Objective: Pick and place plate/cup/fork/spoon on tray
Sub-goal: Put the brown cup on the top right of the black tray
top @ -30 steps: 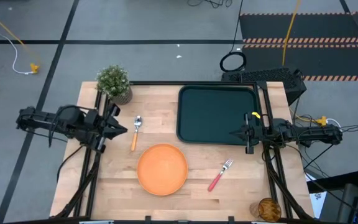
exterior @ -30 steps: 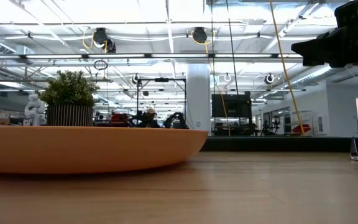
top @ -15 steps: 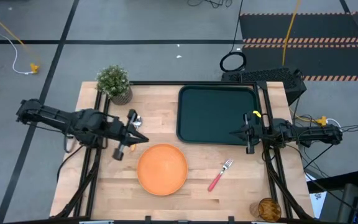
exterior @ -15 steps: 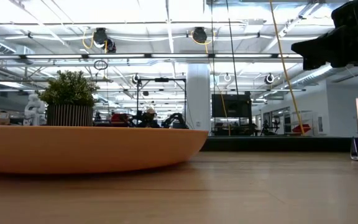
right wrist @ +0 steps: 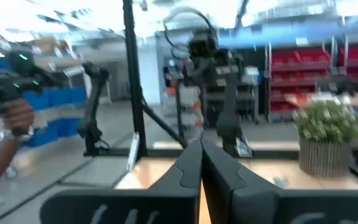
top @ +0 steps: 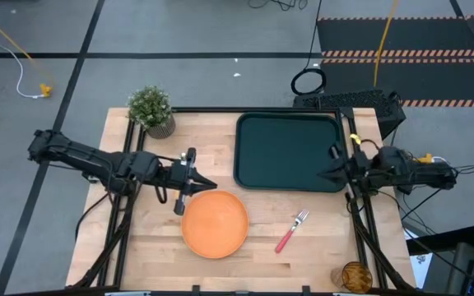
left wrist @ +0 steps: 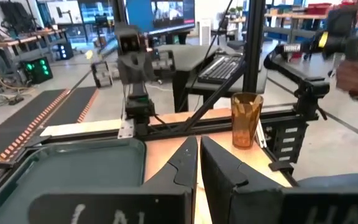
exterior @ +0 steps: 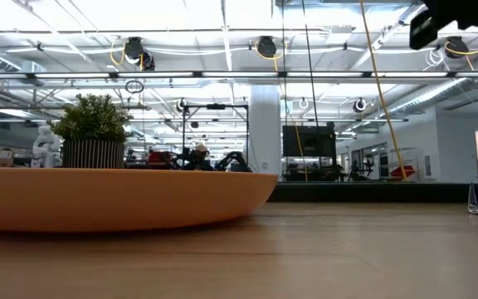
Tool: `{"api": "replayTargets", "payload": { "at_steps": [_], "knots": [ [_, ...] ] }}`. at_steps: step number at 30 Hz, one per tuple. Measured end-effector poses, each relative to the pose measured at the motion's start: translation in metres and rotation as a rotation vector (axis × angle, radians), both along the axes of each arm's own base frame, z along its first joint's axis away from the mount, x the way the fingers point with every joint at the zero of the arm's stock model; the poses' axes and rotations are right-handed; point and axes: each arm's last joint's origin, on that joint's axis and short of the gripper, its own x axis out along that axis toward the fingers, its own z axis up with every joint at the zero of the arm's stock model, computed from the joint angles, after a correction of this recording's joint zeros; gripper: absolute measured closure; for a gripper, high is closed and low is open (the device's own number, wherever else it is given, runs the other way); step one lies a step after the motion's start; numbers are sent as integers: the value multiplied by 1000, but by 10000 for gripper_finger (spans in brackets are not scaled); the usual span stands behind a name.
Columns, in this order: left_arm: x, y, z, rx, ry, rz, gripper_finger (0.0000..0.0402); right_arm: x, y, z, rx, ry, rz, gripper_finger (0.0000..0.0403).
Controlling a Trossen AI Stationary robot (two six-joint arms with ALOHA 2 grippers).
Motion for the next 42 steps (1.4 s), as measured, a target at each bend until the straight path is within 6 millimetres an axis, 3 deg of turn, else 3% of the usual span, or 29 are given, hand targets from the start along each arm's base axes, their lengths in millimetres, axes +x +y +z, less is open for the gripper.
{"api": "replayTargets", "payload": {
  "at_steps": [5, 12, 19, 26, 31, 42],
  "knots": [
    [8, -2, 1, 1, -1, 4, 378, 0, 0, 41, 23, 72, 2, 403],
    [13, -2, -5, -15, 30, 31, 378, 18, -1, 86, 65, 309, -54, 403],
    [14, -3, -5, -26, 26, 31, 378, 45, -2, 111, 90, 688, -173, 403],
    [14, -3, -5, -25, 27, 31, 378, 66, 13, 120, 106, 1035, -239, 389],
    [14, -3, -5, -25, 28, 31, 378, 76, 33, 119, 154, 1170, -218, 372],
    [14, -3, -5, -41, 31, 32, 378, 69, 95, 114, 194, 1444, -55, 357]
  ]
}}
